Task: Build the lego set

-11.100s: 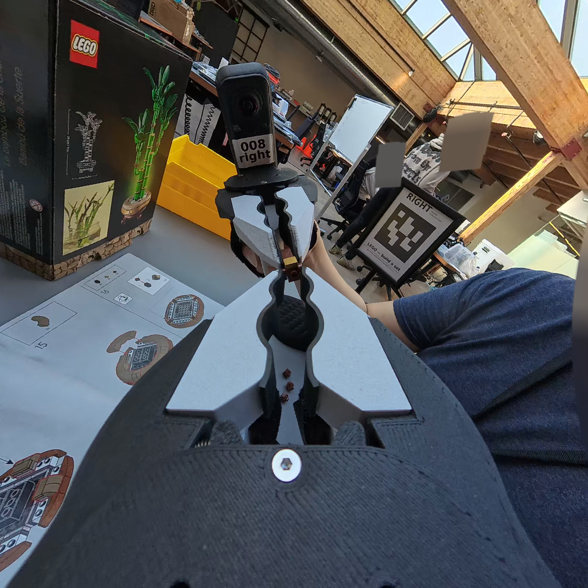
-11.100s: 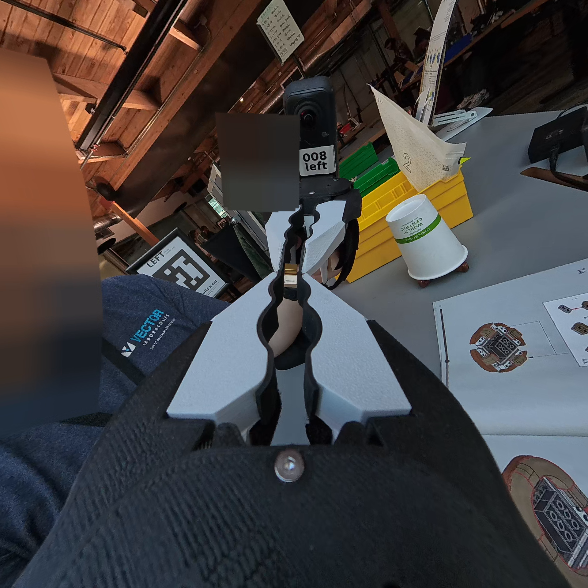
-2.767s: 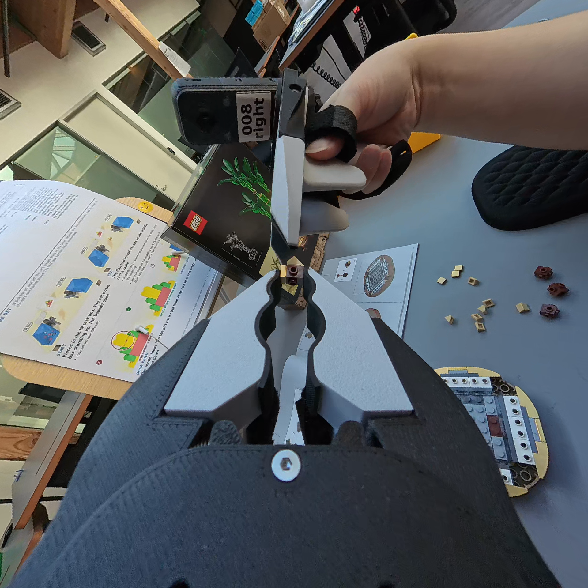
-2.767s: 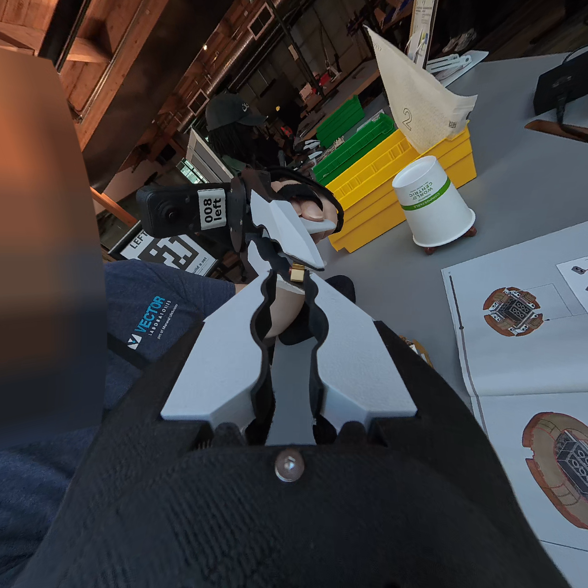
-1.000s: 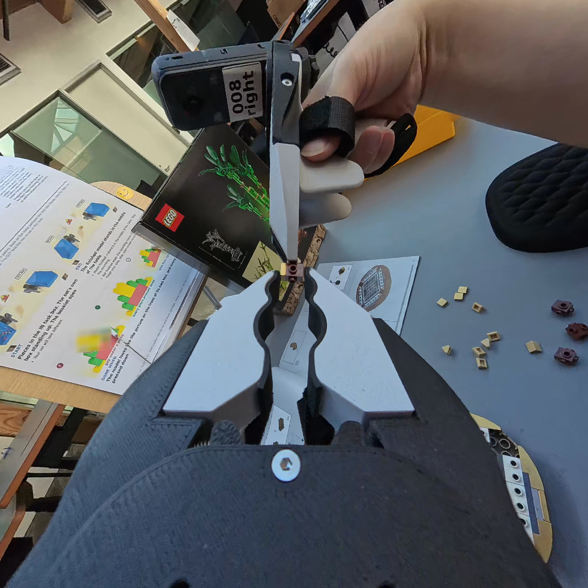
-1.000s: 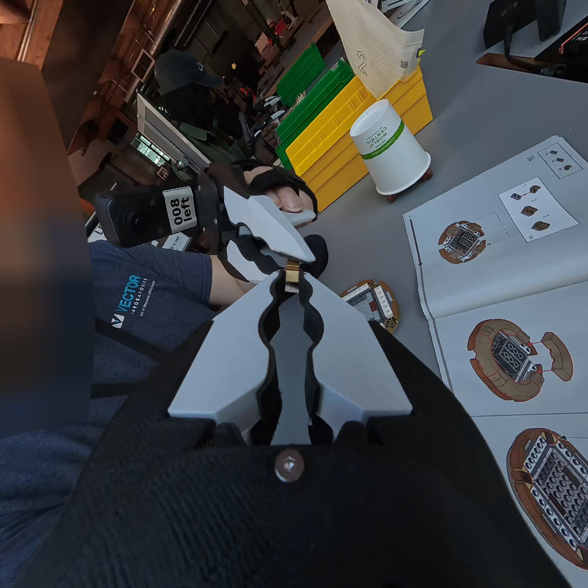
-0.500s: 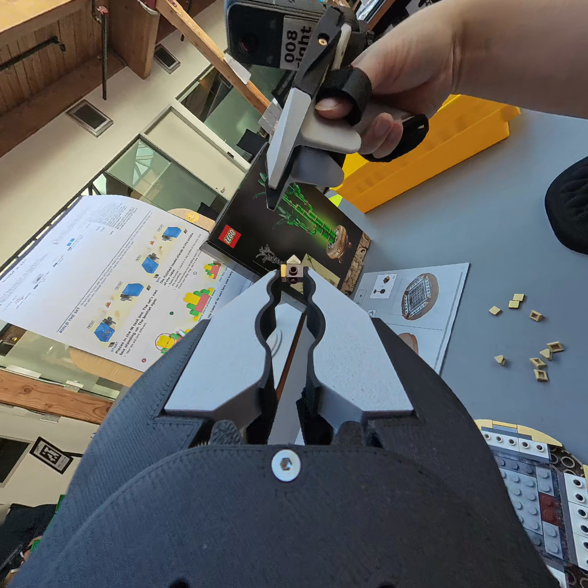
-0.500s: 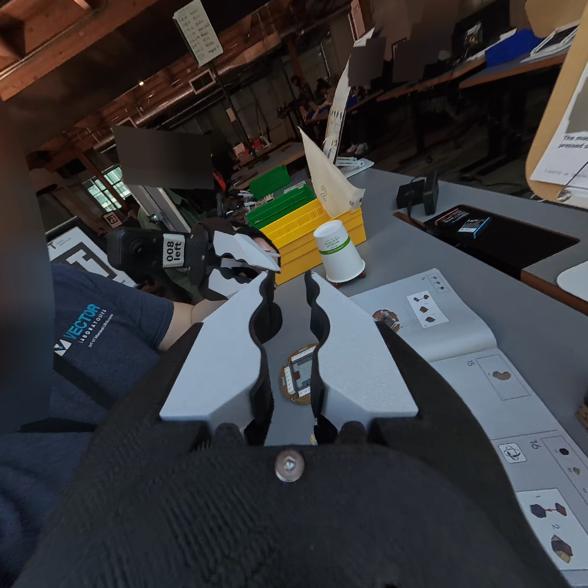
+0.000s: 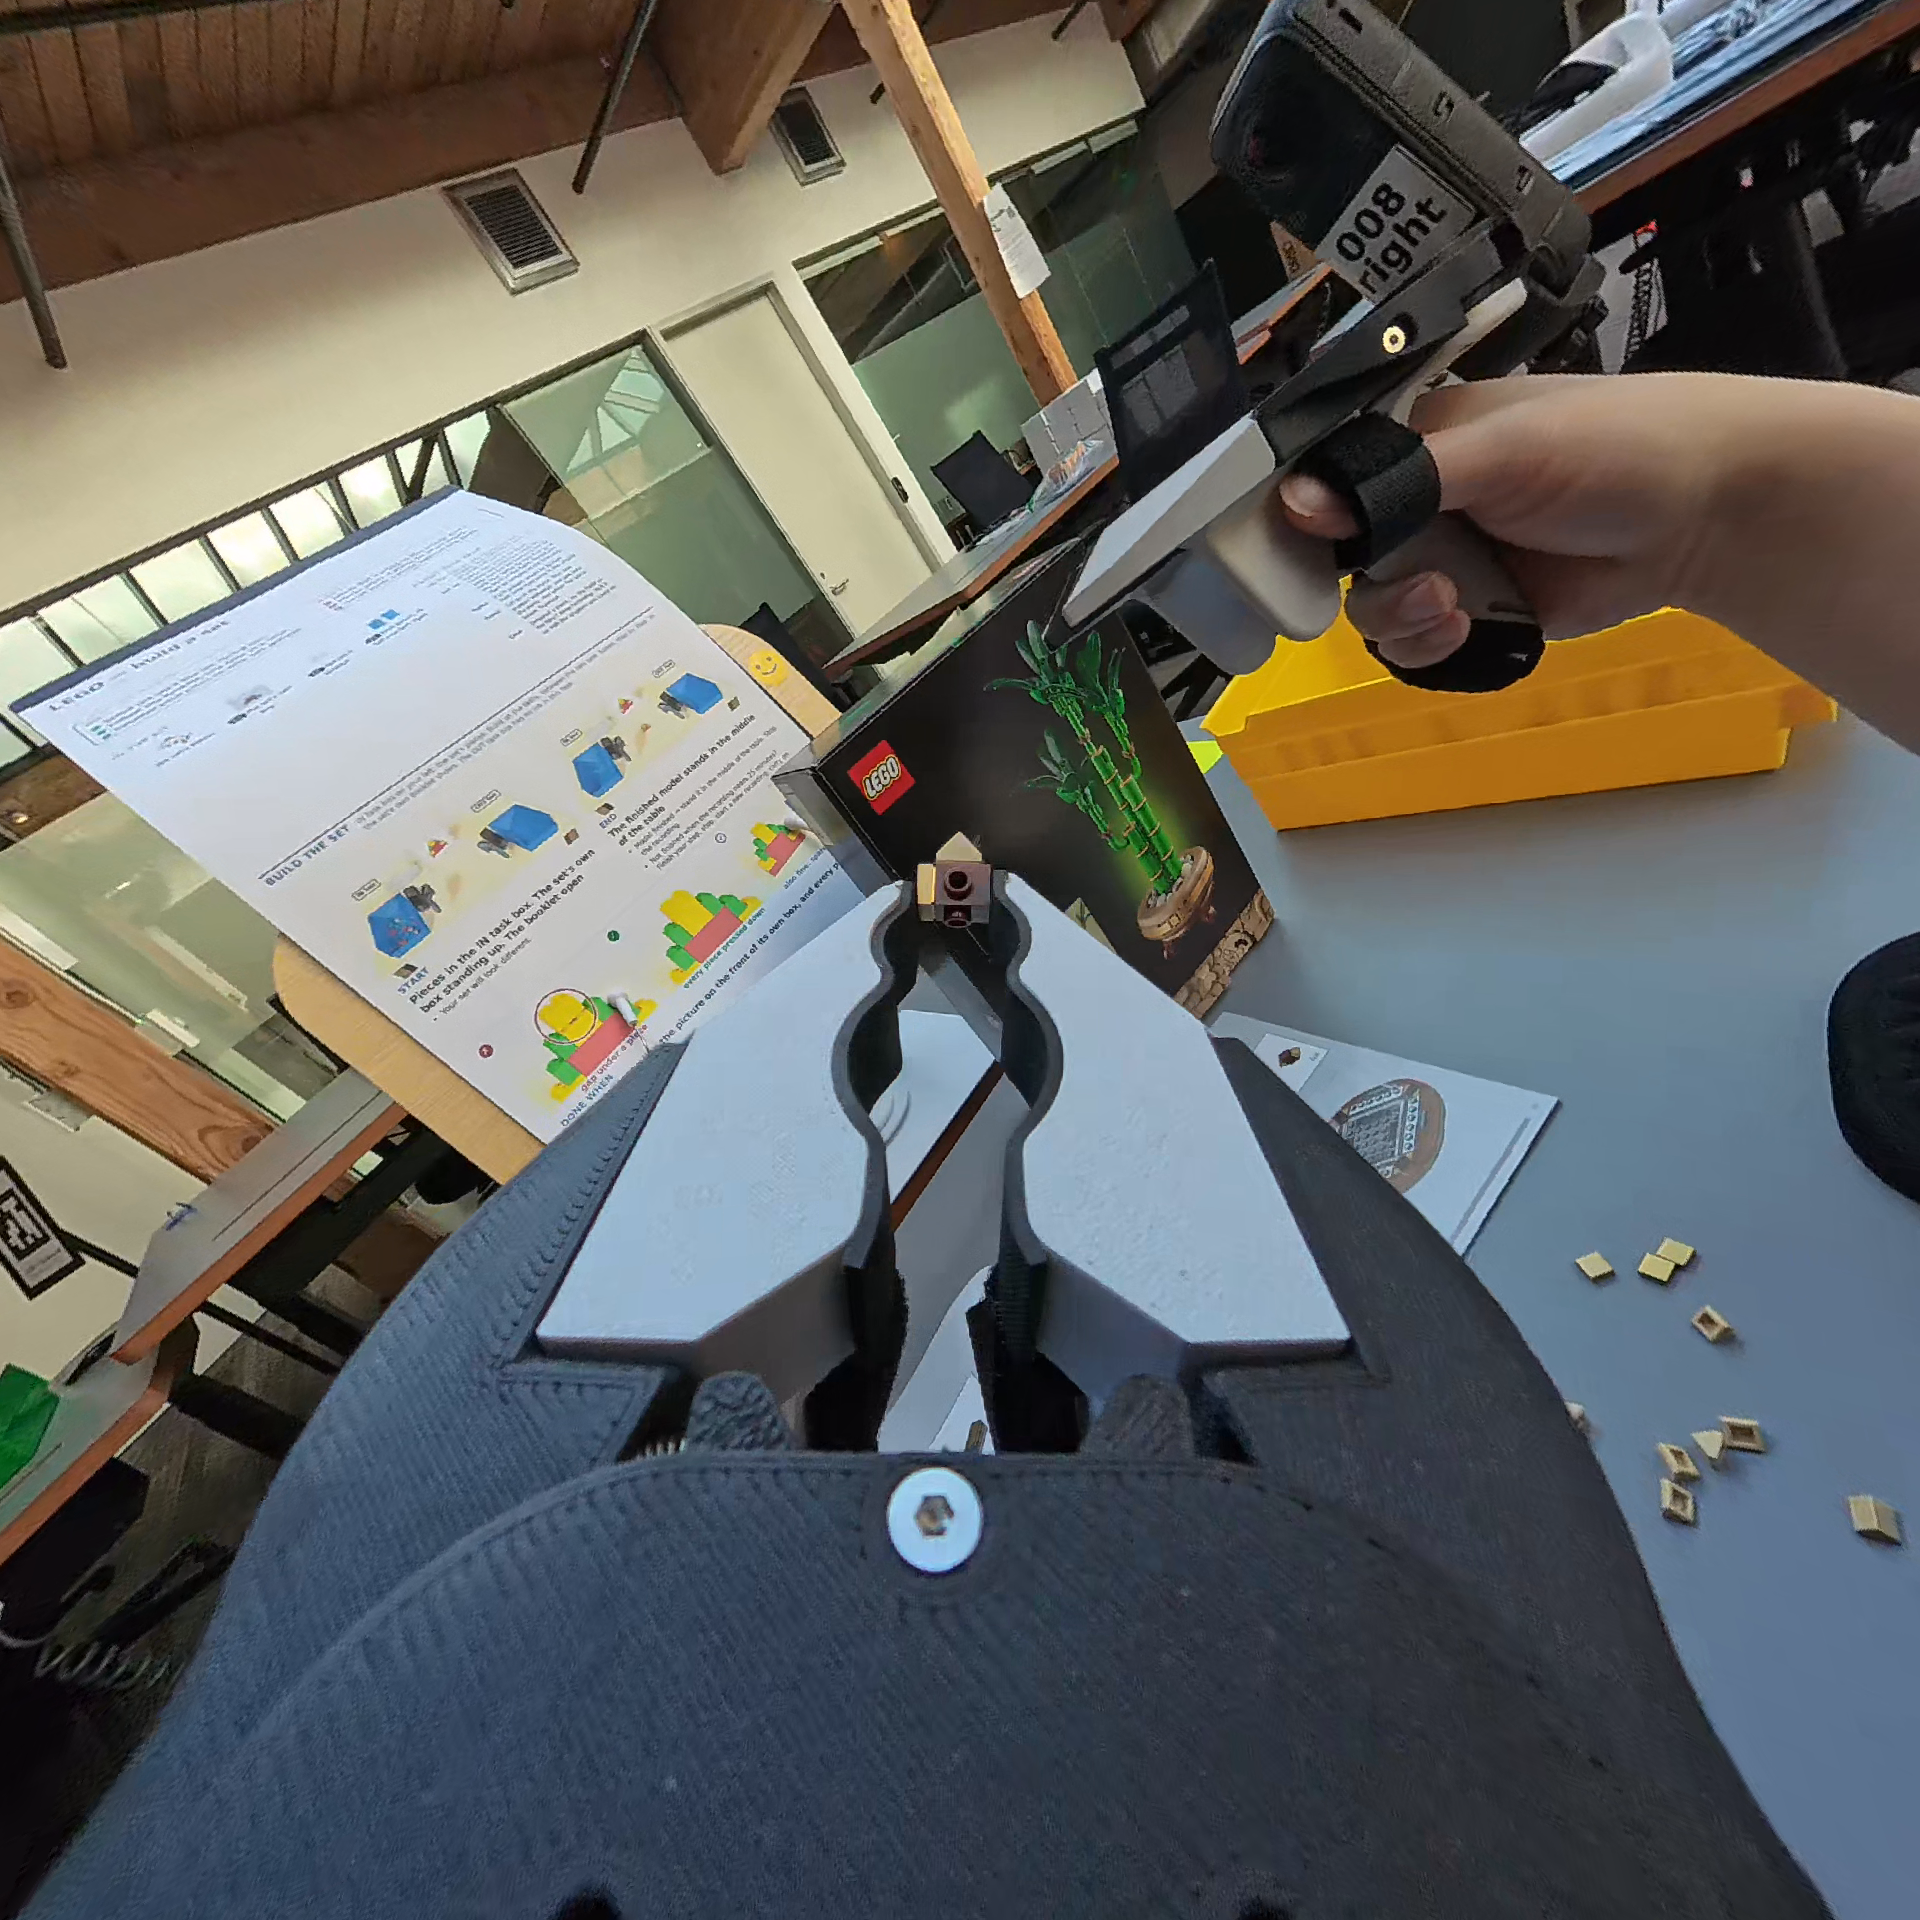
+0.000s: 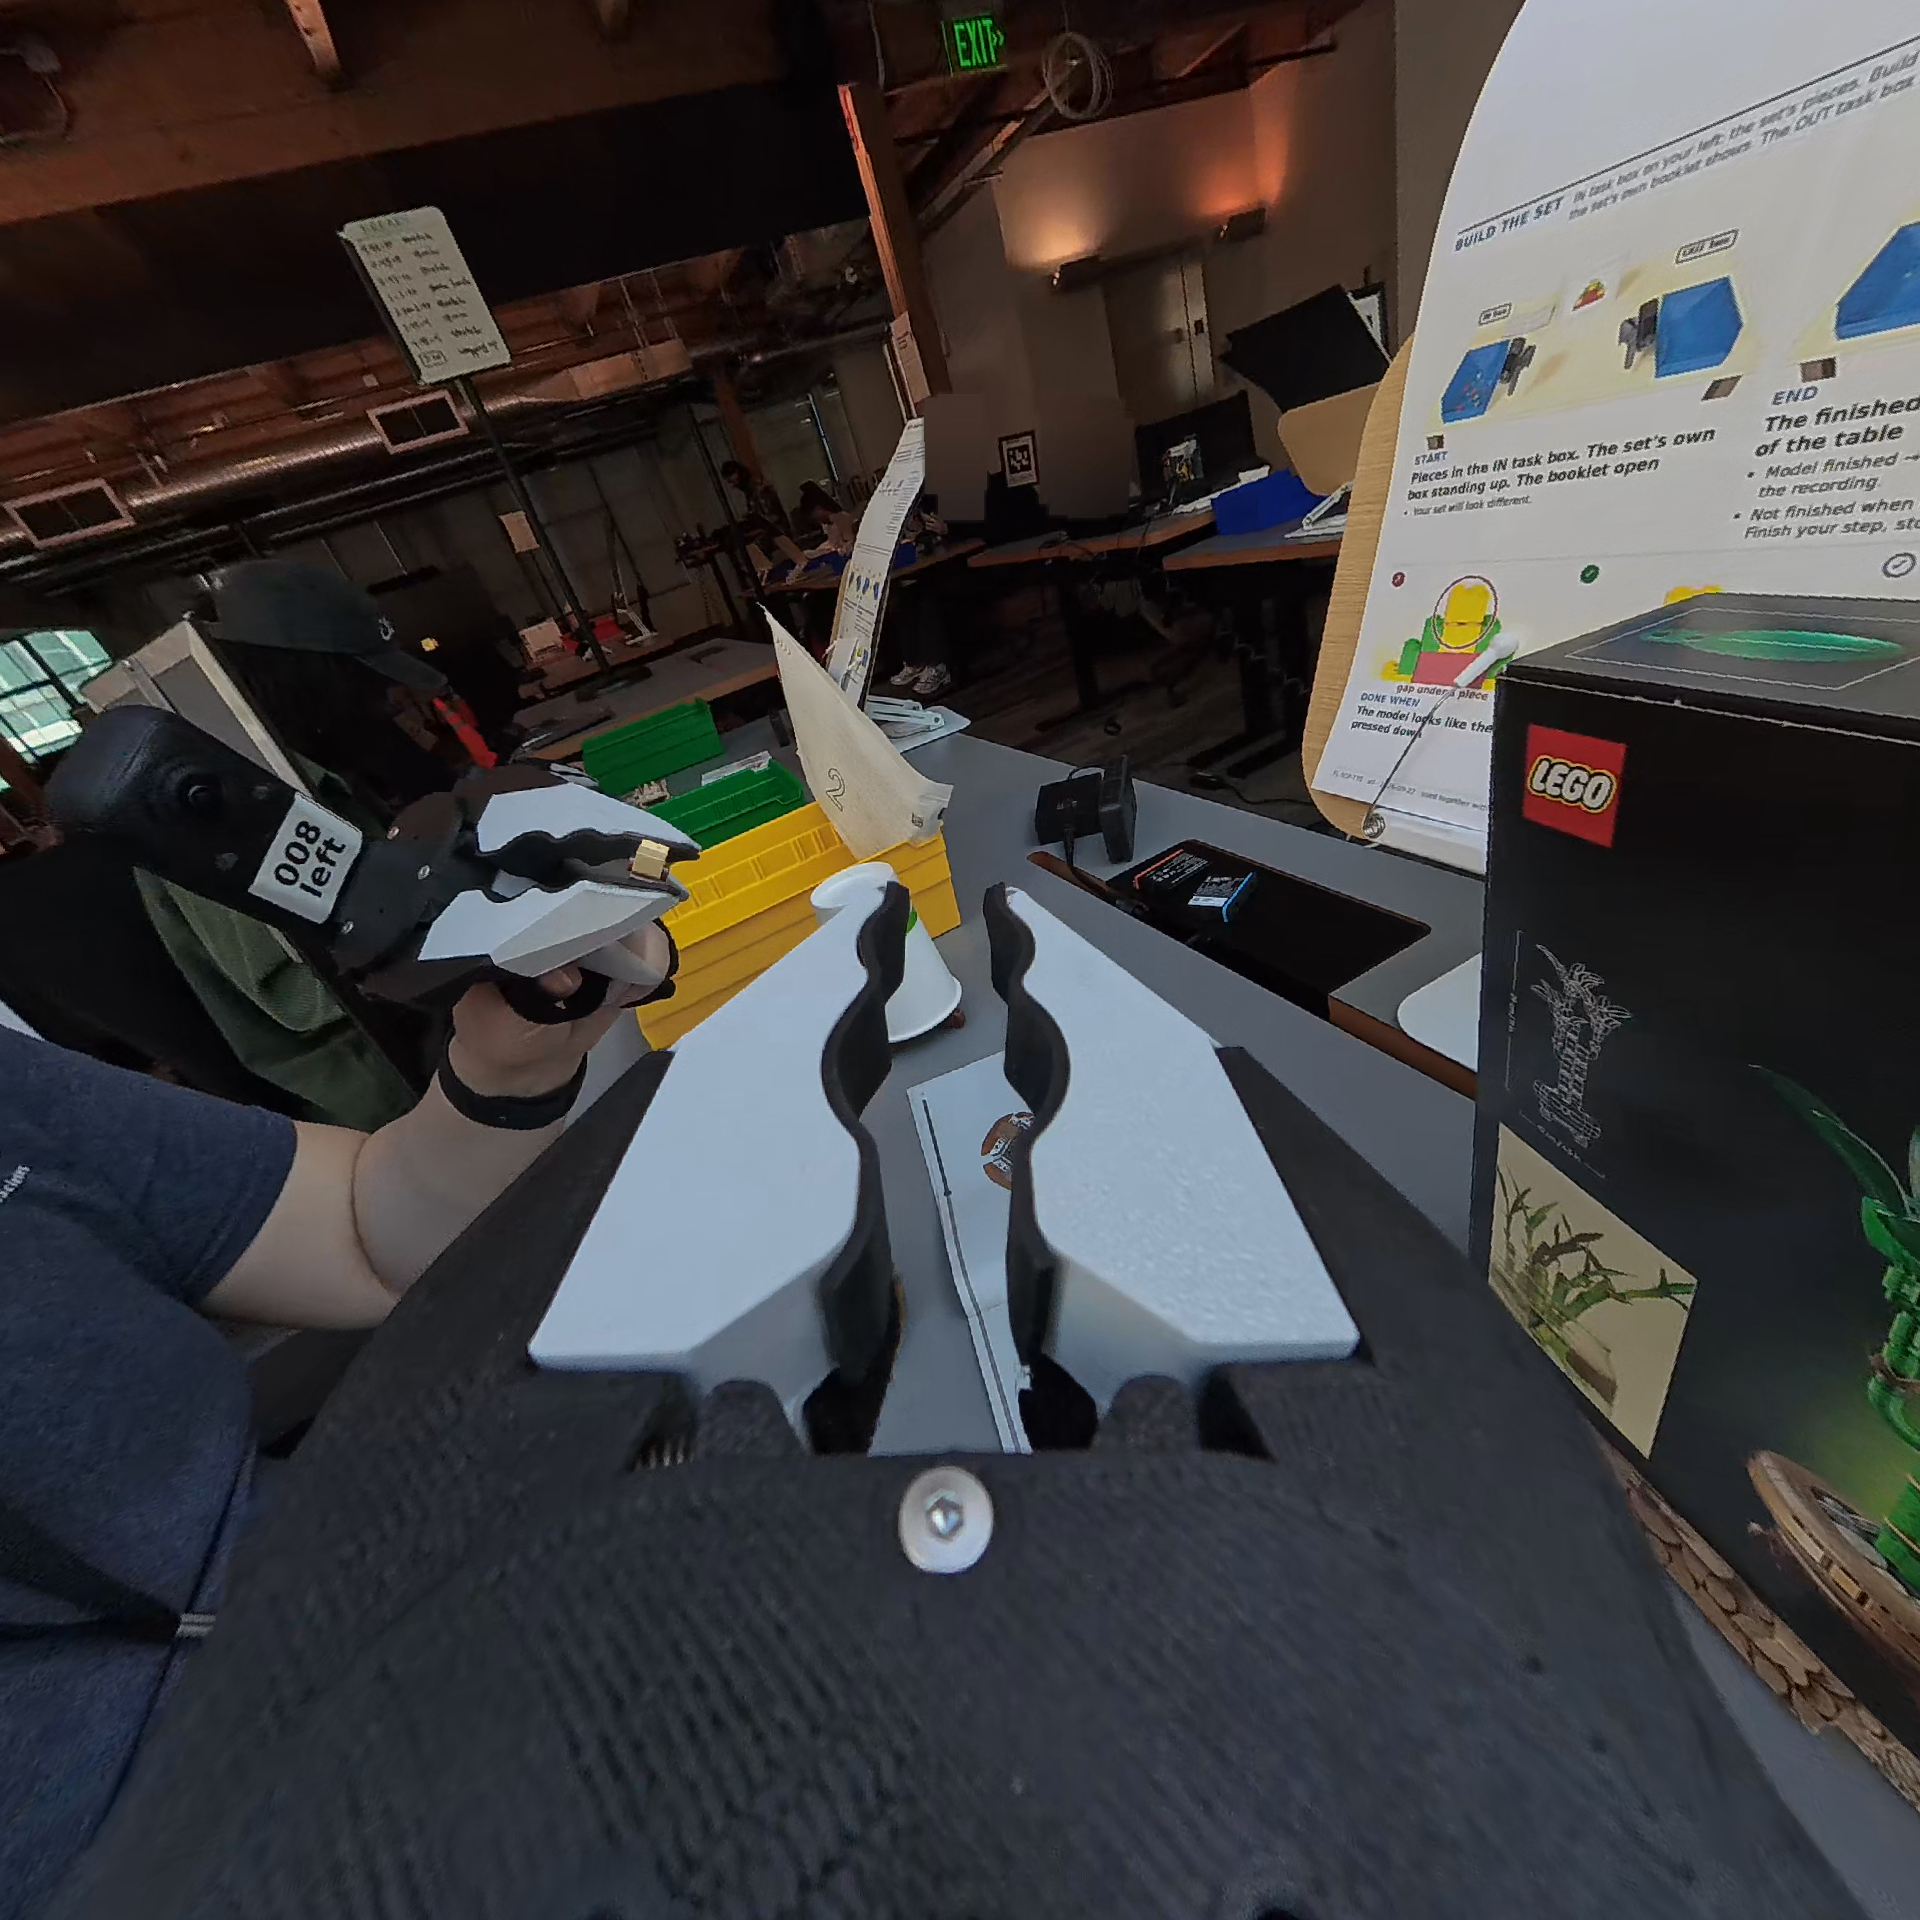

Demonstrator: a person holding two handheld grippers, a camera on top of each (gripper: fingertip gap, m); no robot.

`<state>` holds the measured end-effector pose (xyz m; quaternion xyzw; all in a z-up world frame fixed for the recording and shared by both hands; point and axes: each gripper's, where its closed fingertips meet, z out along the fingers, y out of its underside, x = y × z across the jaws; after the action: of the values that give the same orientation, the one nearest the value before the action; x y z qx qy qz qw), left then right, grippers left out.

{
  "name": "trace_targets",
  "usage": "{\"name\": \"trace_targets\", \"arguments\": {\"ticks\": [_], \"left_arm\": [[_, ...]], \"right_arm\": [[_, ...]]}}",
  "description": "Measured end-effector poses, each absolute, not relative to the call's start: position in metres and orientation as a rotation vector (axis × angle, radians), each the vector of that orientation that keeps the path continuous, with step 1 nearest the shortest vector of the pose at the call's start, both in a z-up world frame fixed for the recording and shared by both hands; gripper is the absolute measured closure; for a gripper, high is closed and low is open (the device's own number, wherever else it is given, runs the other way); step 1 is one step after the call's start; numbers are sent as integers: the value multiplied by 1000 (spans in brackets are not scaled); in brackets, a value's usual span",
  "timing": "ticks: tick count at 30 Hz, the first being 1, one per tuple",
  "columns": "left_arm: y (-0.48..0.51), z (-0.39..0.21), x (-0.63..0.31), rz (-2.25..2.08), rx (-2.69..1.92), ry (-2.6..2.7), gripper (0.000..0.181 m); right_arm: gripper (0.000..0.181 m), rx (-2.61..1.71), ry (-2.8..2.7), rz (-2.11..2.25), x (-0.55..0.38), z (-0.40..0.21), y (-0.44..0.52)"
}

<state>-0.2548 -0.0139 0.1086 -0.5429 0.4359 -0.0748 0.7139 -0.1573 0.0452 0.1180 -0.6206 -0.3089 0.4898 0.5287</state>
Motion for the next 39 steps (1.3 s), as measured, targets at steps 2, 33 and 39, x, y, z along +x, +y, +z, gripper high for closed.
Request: {"name": "trace_targets", "arguments": {"ticks": [2,33,39], "left_arm": [[-14,109,-255,-160,-1200,965,170],[-17,-35,-209,-254,-1434,1572,170],[-15,-12,-213,-260,-1347,1499,170]], "right_arm": [[167,-1493,-741,1160,-159,116,47],[163,-1771,-950,1167,-155,60,28],[162,-1694,-1145,1538,-192,44,-2]]}}
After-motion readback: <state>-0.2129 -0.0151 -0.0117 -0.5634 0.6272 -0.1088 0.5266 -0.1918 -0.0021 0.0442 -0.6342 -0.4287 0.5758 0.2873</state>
